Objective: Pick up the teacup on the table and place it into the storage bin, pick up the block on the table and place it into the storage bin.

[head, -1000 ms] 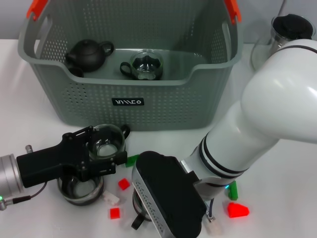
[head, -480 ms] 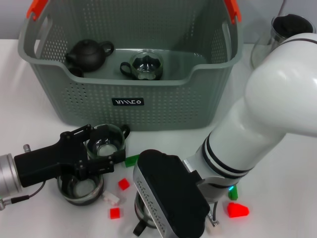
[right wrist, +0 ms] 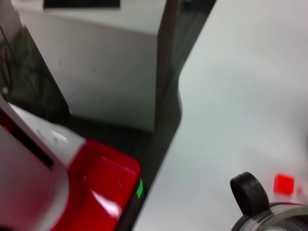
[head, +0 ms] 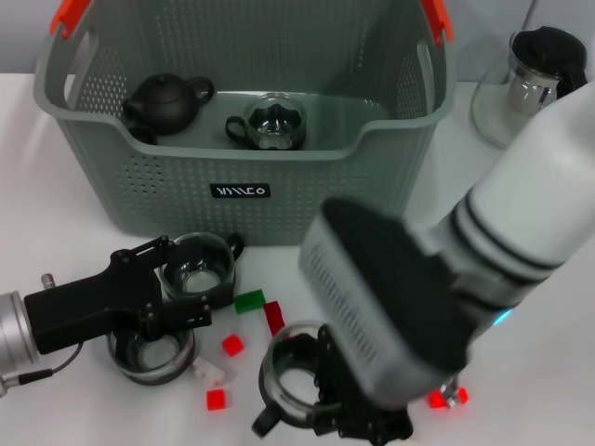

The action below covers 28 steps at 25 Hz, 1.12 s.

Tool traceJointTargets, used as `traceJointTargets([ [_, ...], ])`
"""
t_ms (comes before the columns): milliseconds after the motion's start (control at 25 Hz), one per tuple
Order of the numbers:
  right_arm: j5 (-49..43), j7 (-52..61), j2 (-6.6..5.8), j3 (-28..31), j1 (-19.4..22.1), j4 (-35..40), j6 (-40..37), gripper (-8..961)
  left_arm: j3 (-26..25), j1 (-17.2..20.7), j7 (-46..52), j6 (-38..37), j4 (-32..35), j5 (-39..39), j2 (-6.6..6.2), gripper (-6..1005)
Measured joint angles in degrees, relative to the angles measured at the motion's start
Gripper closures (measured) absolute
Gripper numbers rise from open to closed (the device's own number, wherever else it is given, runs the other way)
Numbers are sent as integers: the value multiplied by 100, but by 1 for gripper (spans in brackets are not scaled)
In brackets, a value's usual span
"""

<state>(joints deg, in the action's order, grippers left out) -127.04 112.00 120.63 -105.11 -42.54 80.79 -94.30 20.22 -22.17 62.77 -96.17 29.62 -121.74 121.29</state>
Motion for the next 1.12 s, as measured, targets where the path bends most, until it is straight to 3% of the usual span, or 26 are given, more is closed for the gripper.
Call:
traceJointTargets([
  [400,1466,34,-44,3013,-91,429,-1719,895,-31,20,-69,-12,-6,11,9,127],
  [680,2262,15,-187,4964,-241,249,-1793,895,-35,20,-134,-25,-5,11,3,127],
  [840,2315,8,-226,5479,-250,-14,-1202,895,-32,20,-143,-72,-4,11,0,127],
  [1120,2146,-176,-482,5441,-385,-991,-117,895,-10,-2,-184,-146,-15,10,0,127],
])
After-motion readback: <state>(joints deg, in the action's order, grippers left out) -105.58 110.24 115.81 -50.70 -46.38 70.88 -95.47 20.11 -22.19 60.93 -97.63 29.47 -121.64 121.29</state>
